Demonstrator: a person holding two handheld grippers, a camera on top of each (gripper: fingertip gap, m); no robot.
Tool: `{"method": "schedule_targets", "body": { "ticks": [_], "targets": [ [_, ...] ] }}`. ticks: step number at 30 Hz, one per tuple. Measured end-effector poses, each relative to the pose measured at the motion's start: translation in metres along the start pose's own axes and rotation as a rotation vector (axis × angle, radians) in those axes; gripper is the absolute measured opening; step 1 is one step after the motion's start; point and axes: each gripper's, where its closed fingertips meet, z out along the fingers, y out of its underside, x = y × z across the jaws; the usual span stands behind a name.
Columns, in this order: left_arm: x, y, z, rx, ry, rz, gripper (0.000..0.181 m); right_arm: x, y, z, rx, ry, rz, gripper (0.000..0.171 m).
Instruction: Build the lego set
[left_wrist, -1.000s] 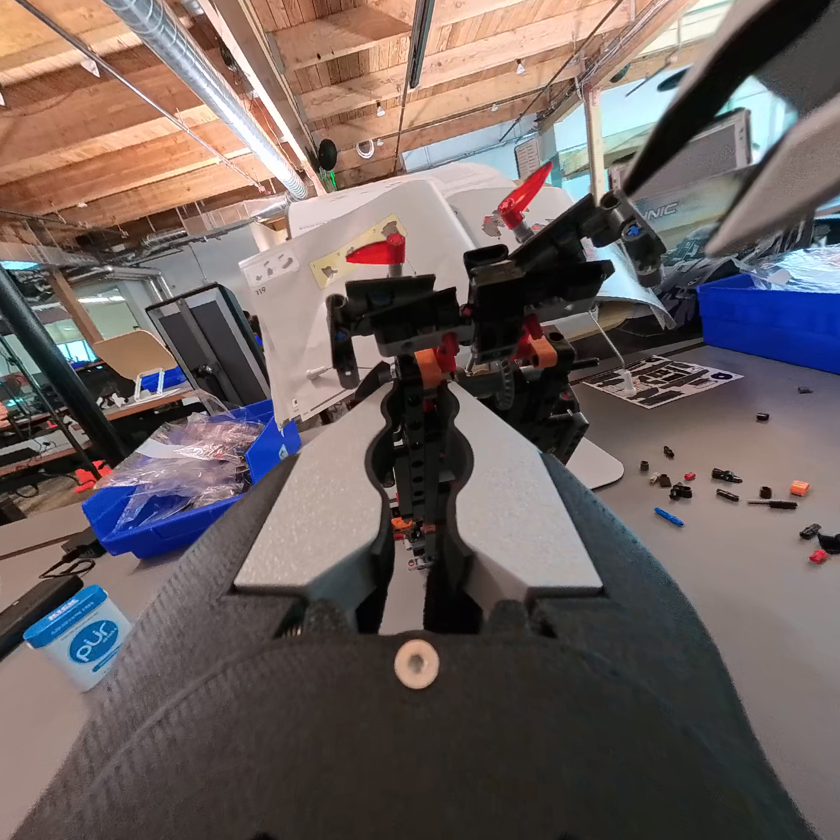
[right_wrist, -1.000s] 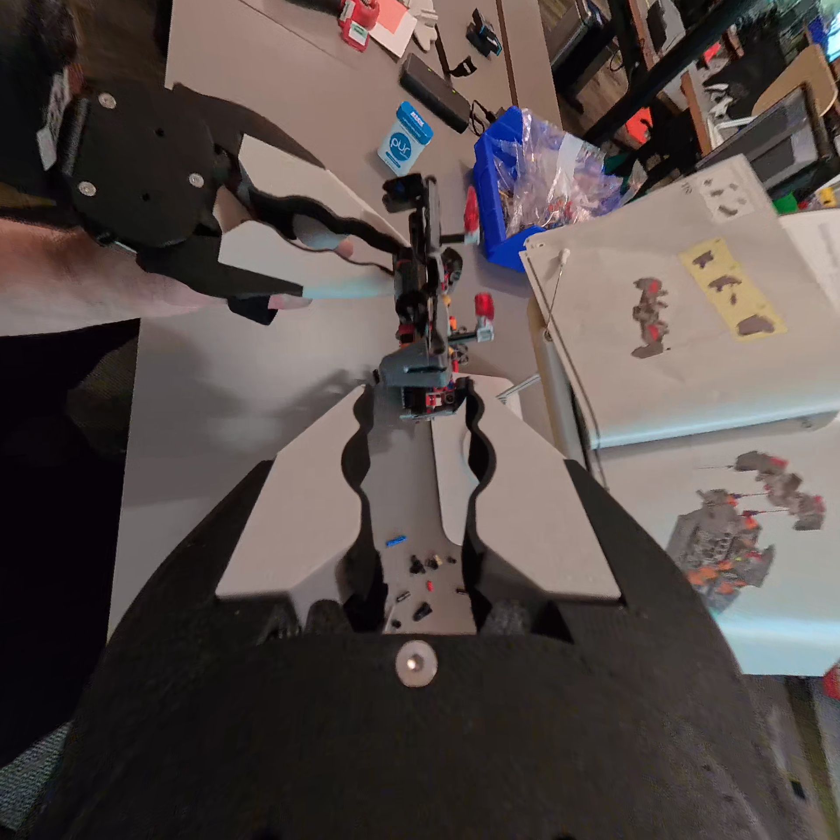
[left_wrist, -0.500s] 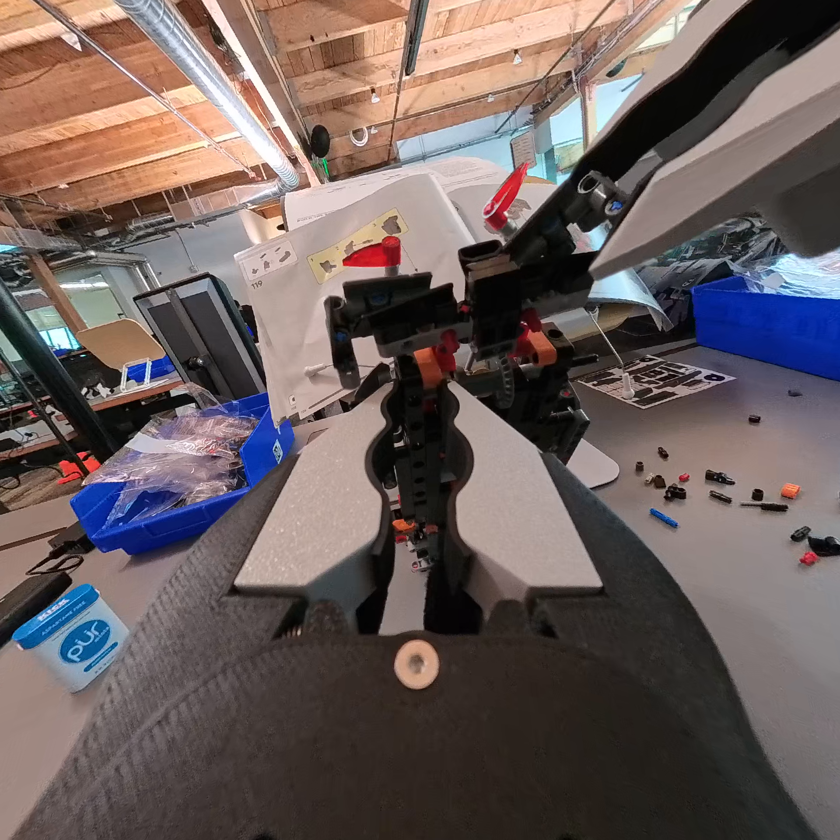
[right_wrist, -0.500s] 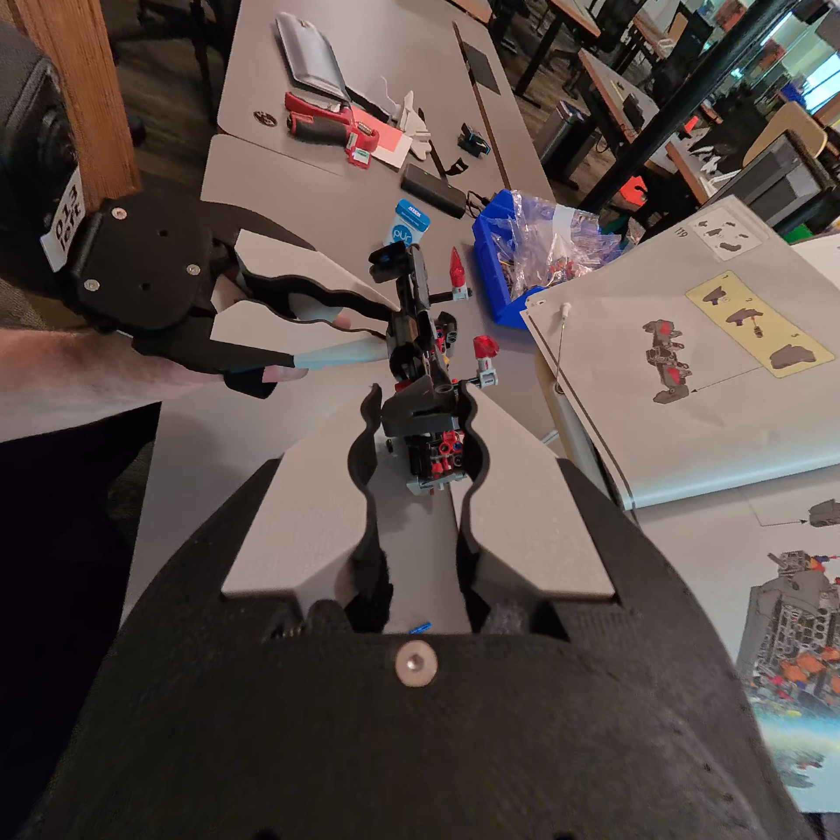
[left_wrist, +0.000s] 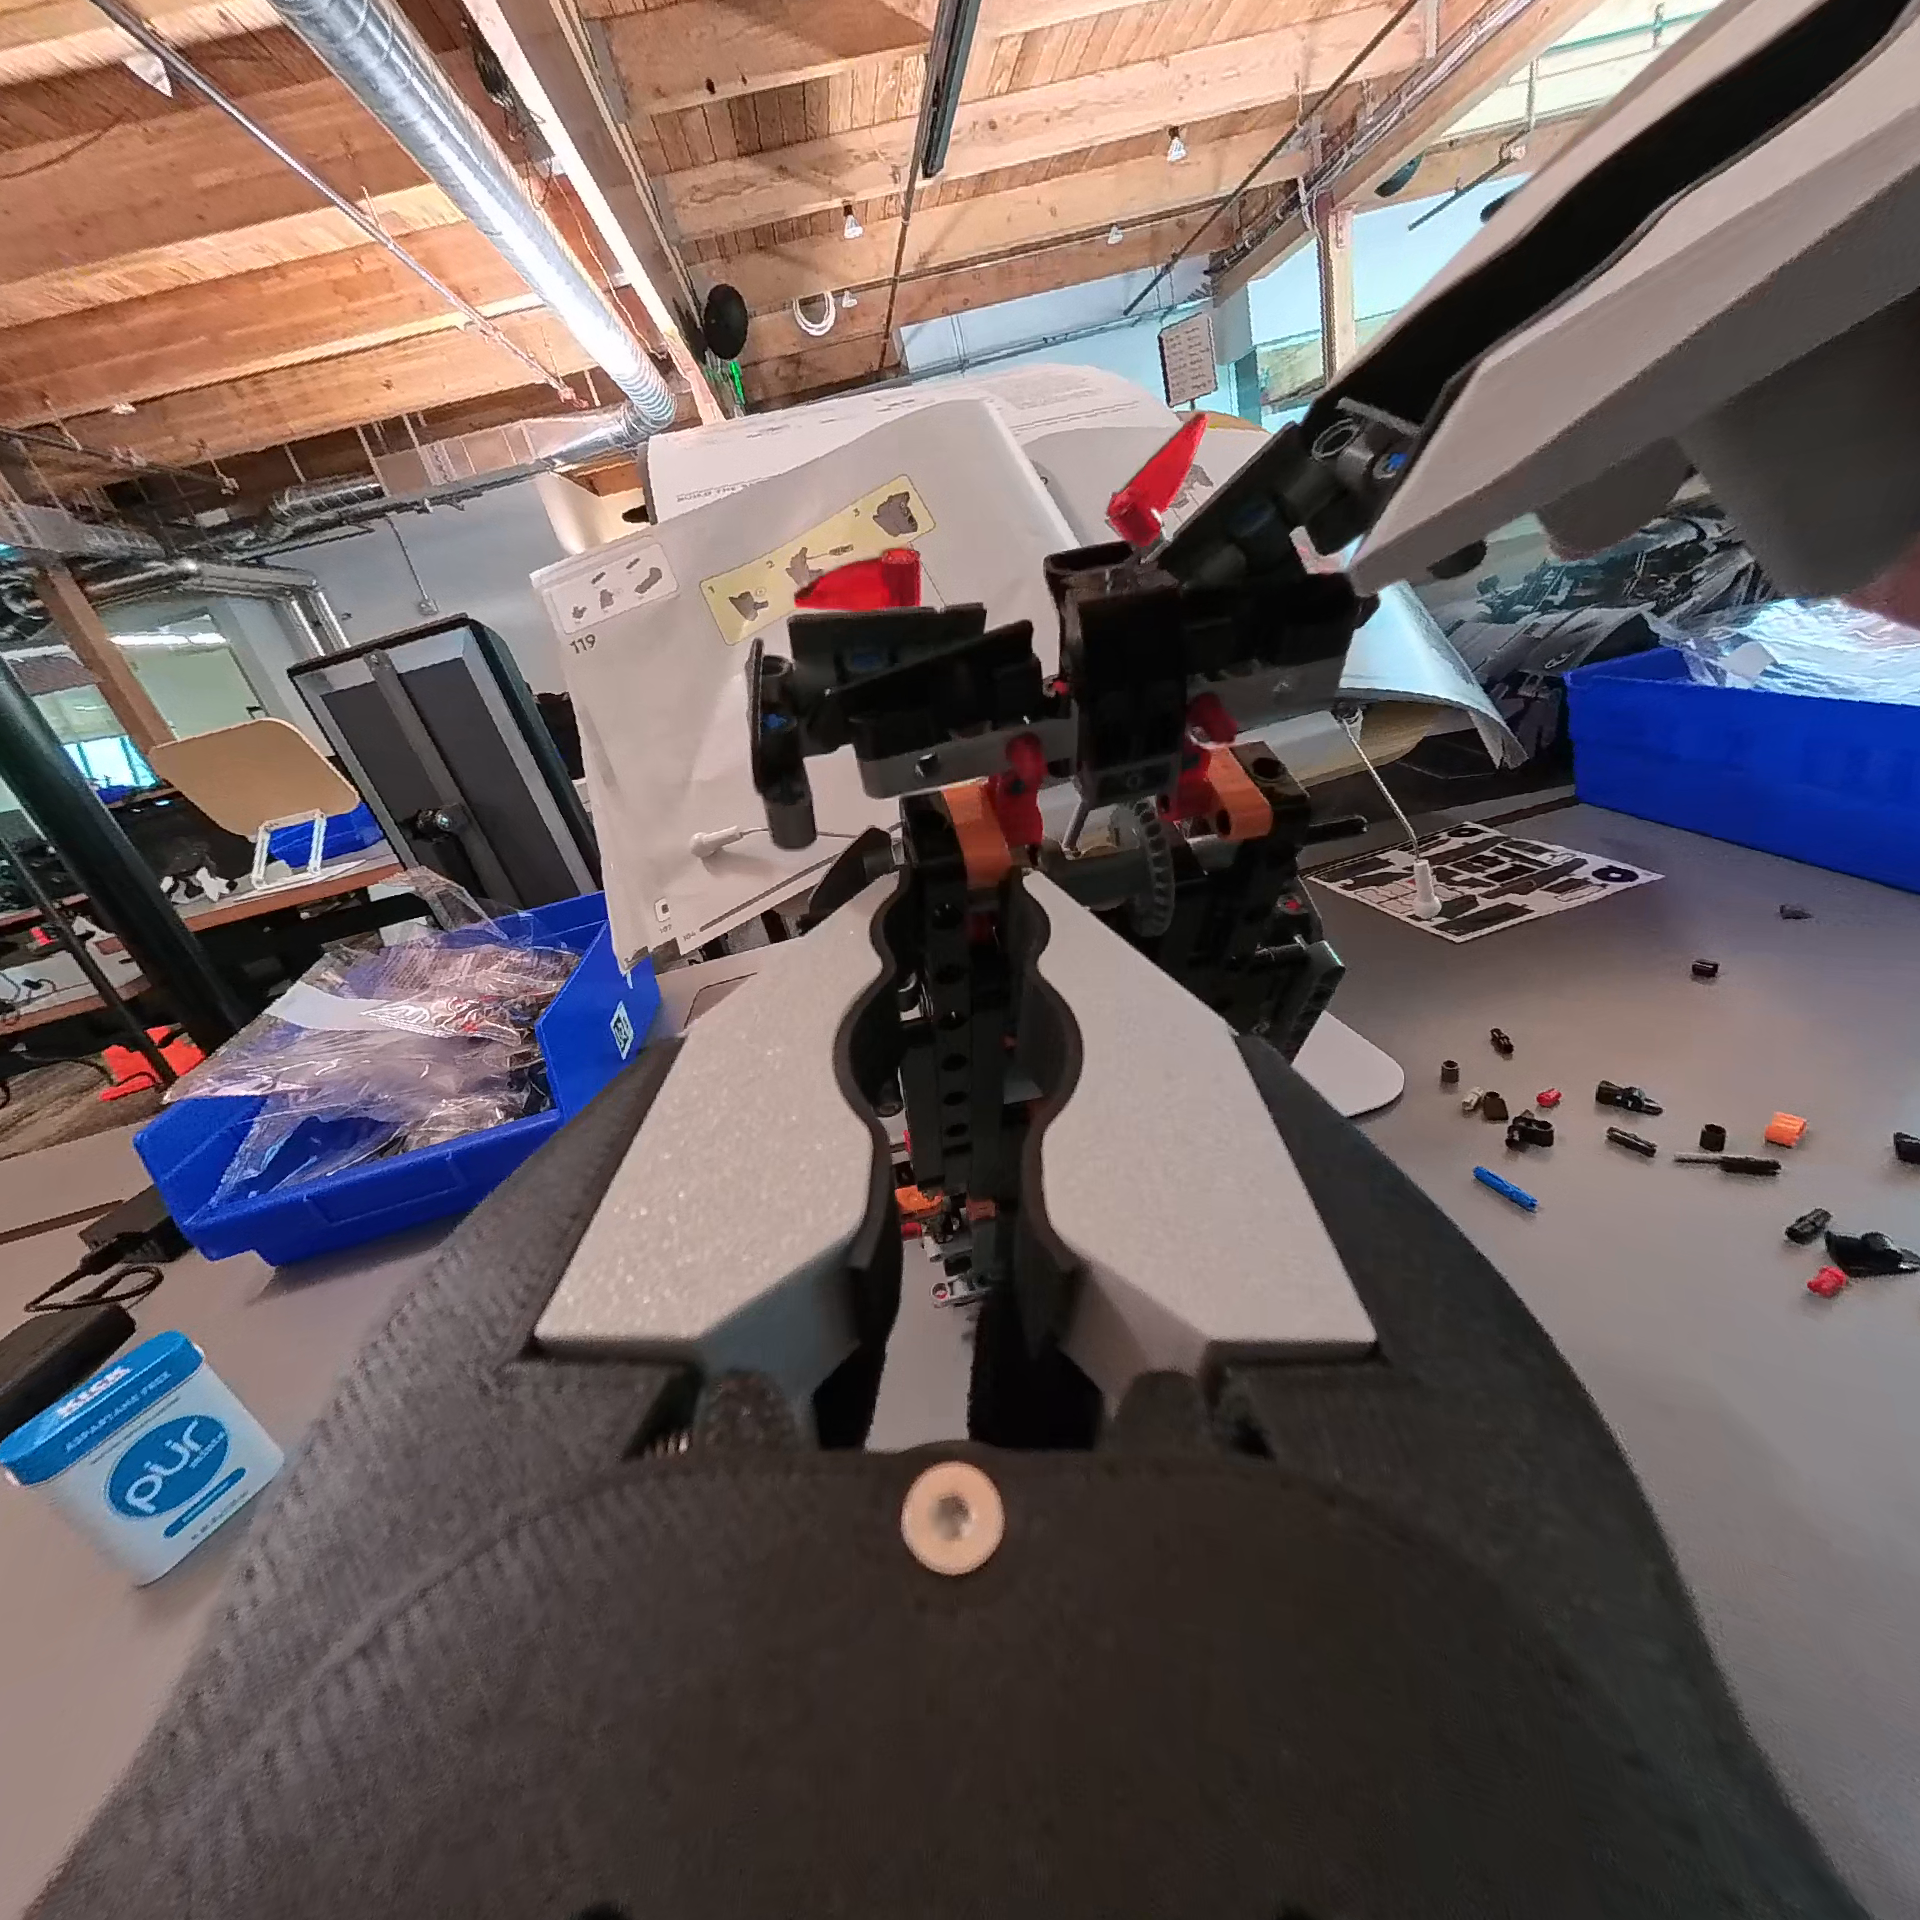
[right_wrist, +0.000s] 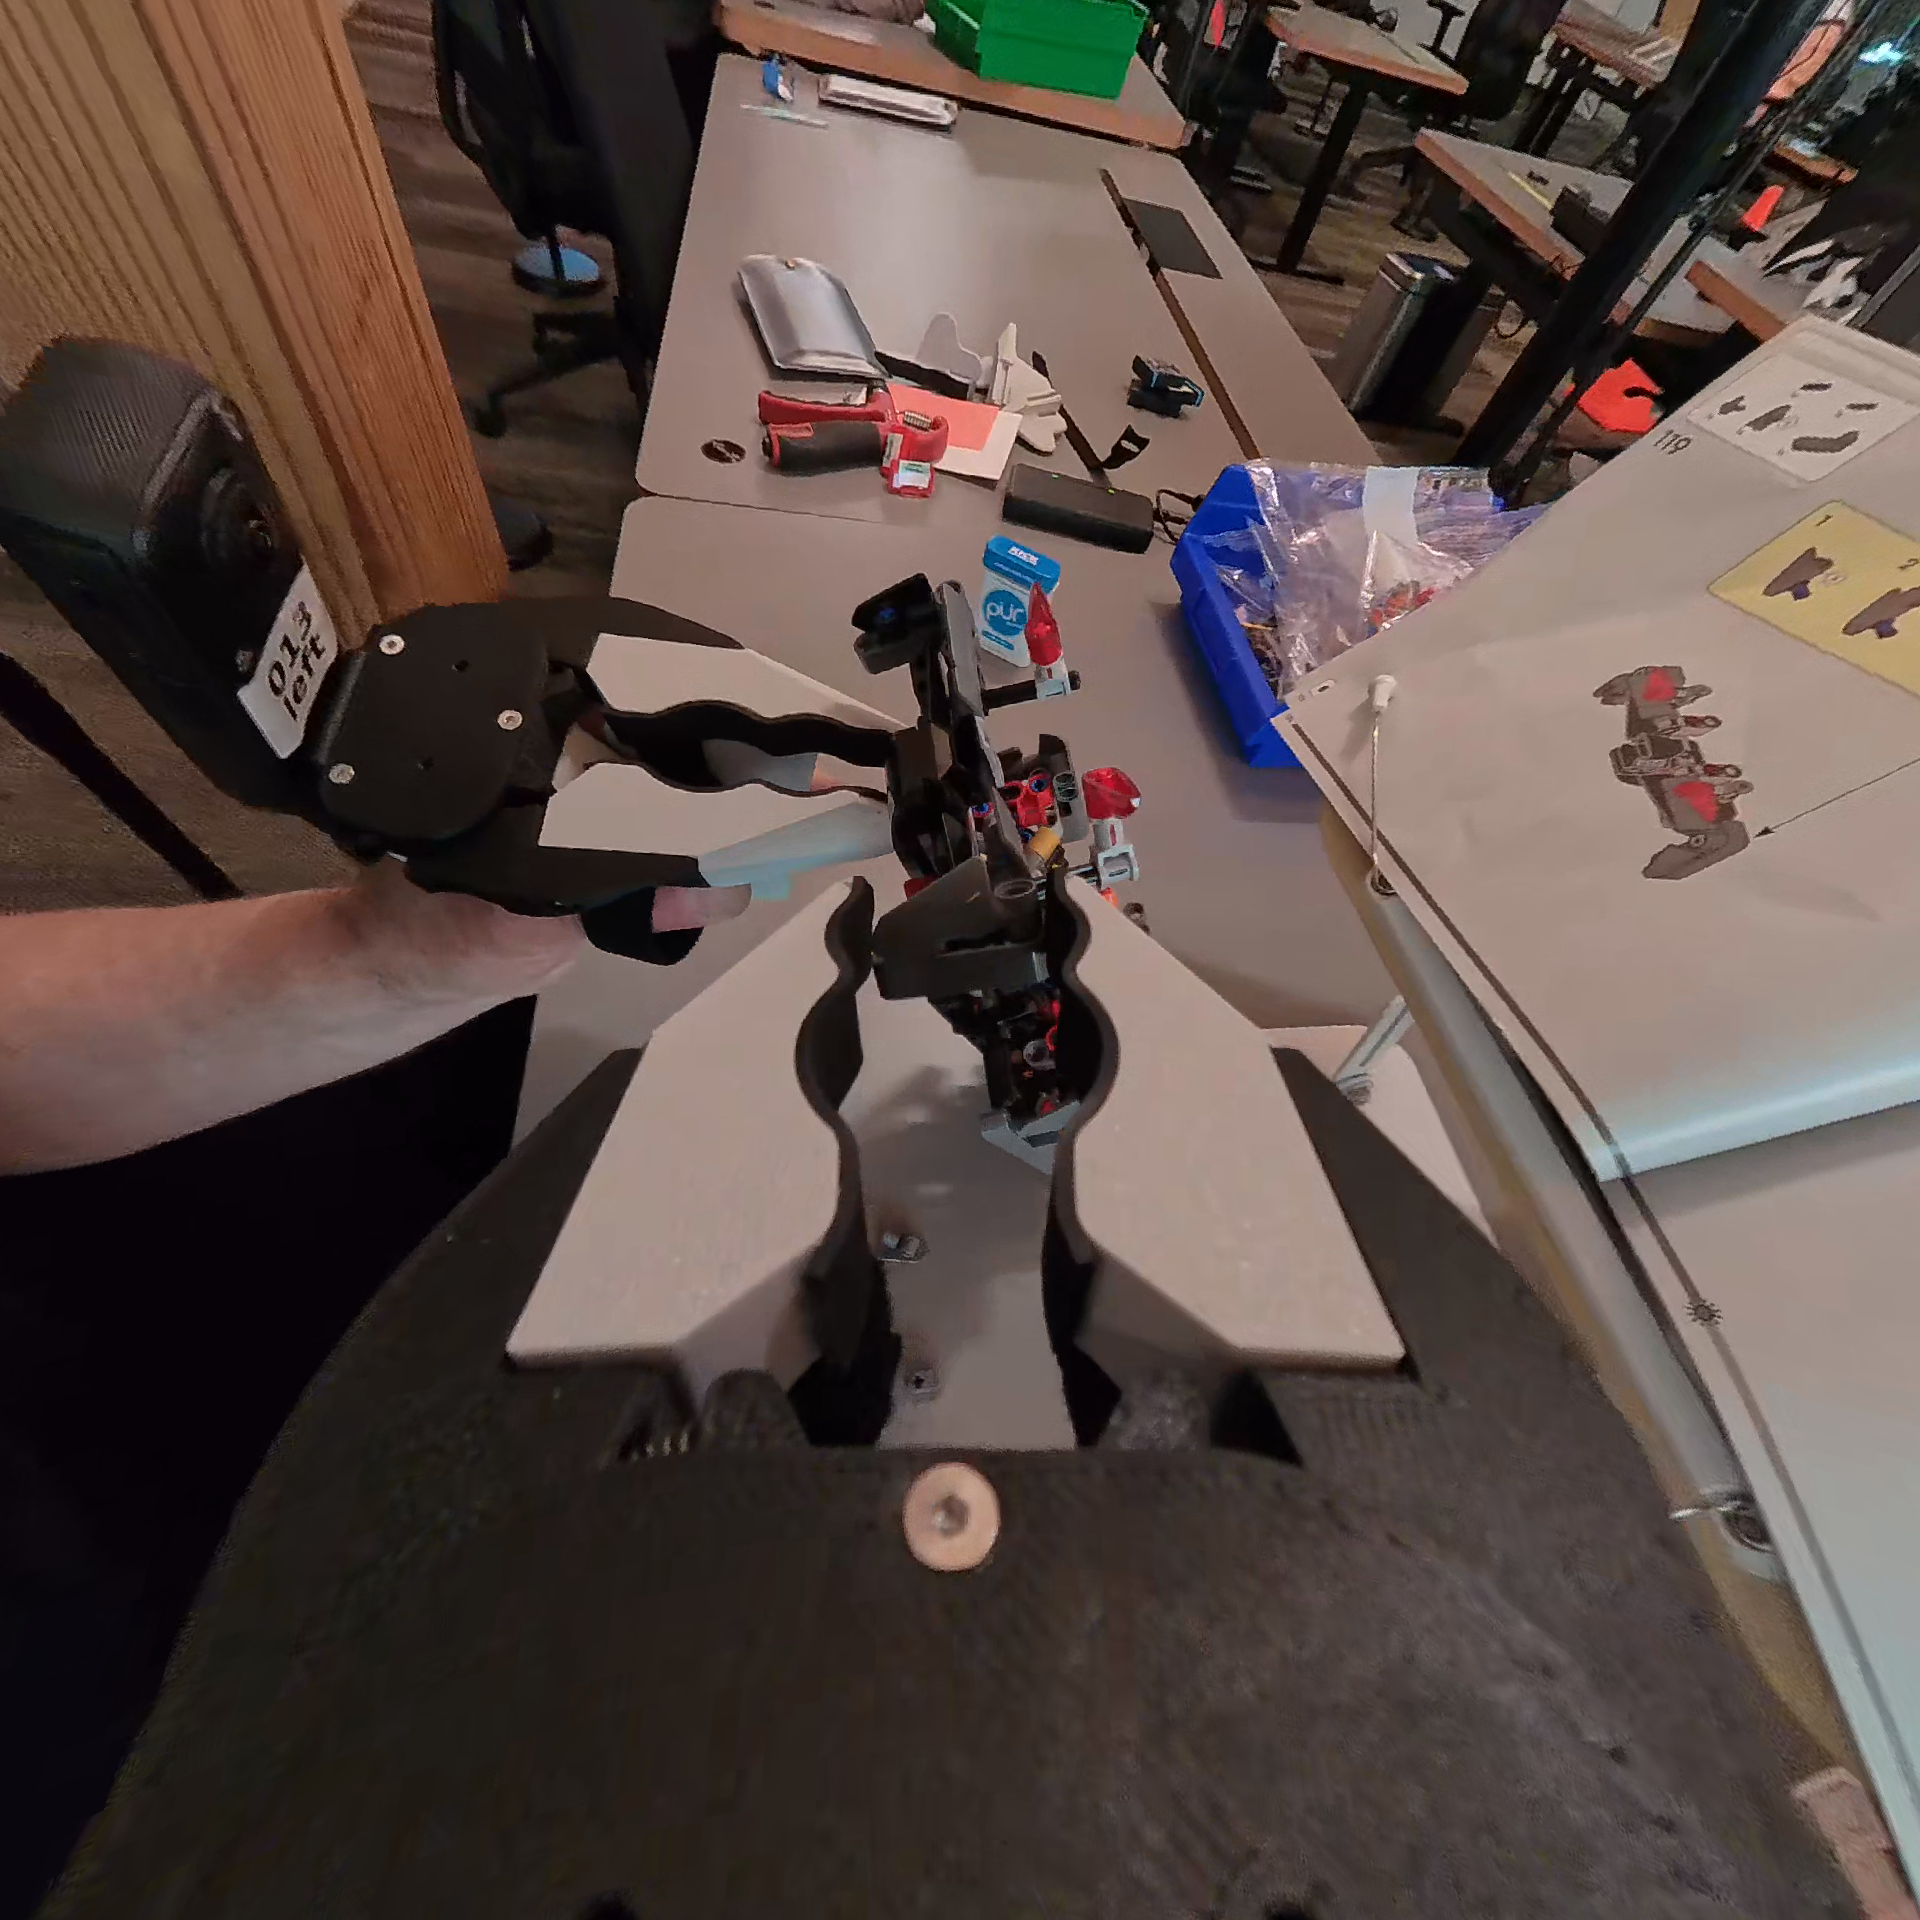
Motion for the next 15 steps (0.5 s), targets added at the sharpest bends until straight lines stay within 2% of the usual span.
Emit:
{"method": "schedule_targets", "body": {
  "ticks": [7, 15],
  "targets": [
    [-0.0029, 0.0011, -0.0003, -0.002, -0.004, -0.016, 0.014, 0.0046, 0.0018, 0.002, 0.026, -0.097, 0.122, 0.031],
    [-0.0039, 0.0014, -0.0004, -0.002, -0.005, -0.018, 0.014, 0.0055, 0.0057, 0.0027, 0.044, -0.142, 0.165, 0.031]
  ]
}}
